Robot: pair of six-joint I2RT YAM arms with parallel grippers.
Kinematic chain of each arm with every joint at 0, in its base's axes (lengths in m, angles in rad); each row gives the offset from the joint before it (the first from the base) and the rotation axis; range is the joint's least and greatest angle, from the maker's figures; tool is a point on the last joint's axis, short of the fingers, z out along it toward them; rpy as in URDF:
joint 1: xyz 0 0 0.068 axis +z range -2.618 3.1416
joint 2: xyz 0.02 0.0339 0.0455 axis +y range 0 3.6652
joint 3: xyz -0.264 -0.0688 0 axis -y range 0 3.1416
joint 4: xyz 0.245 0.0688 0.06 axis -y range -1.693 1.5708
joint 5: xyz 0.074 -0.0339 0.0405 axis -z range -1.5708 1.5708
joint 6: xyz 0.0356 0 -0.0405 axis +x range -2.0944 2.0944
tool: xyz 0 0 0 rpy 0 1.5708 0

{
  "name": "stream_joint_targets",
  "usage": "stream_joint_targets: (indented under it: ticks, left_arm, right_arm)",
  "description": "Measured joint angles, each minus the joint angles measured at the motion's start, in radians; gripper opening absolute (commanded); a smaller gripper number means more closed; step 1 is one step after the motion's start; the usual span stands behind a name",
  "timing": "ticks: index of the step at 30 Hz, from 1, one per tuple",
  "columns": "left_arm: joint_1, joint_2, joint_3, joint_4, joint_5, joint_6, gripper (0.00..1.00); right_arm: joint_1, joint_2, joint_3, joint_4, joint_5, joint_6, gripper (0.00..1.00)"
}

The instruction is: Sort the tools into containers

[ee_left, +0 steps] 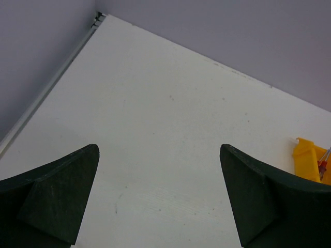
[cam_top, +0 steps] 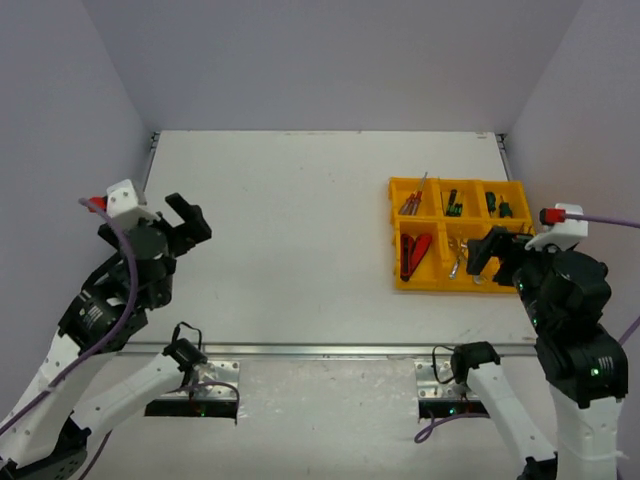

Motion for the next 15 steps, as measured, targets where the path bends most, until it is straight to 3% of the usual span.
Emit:
stream_joint_targets:
  ticks: [4,9,15]
  left_arm:
    - [0.0,-0.163,-0.046,0.019,-0.038,0.056,1.0]
    - [0.0,-0.383,-0.128,0.094,-0.041,0.091,1.0]
    - [0.0,-0.43,-0.22,0.134,0.006,0.096,1.0]
  right_arm:
    - [0.016,-0.105,0.078,-0.088,0.048,-0.043,0.99]
    - [0.026,-0.27,0.059,-0.126,0.052,-0.102,0.99]
    - [0.026,-0.293,-0.064,-0.13,0.044,-0.116,0.99]
